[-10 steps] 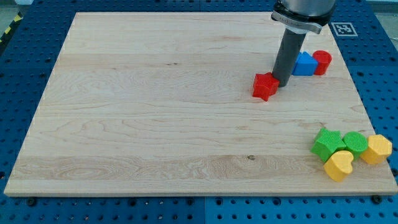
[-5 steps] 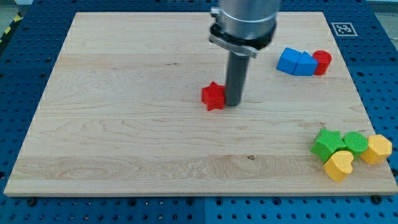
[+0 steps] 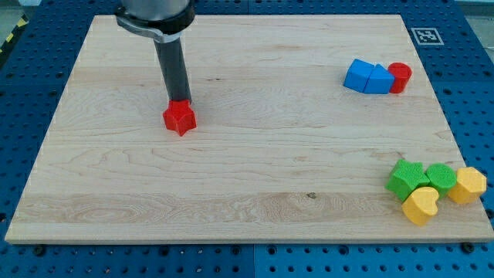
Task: Move the red star to the bottom left
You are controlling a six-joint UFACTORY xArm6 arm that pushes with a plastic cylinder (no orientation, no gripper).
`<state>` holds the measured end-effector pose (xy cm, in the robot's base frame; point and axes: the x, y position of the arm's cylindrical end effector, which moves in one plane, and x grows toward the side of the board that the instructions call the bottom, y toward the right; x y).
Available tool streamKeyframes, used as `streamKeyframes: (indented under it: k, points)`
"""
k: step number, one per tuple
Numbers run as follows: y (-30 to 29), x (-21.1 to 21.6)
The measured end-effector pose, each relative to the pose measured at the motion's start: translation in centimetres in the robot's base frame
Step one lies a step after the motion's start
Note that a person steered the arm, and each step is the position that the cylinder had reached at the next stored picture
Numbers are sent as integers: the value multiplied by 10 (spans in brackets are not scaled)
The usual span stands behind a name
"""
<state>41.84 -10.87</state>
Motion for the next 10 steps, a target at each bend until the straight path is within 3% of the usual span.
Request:
streamKeyframes:
  k: [4,8,10]
  points:
    - [33,37]
    - [-52,93]
    - [-37,109]
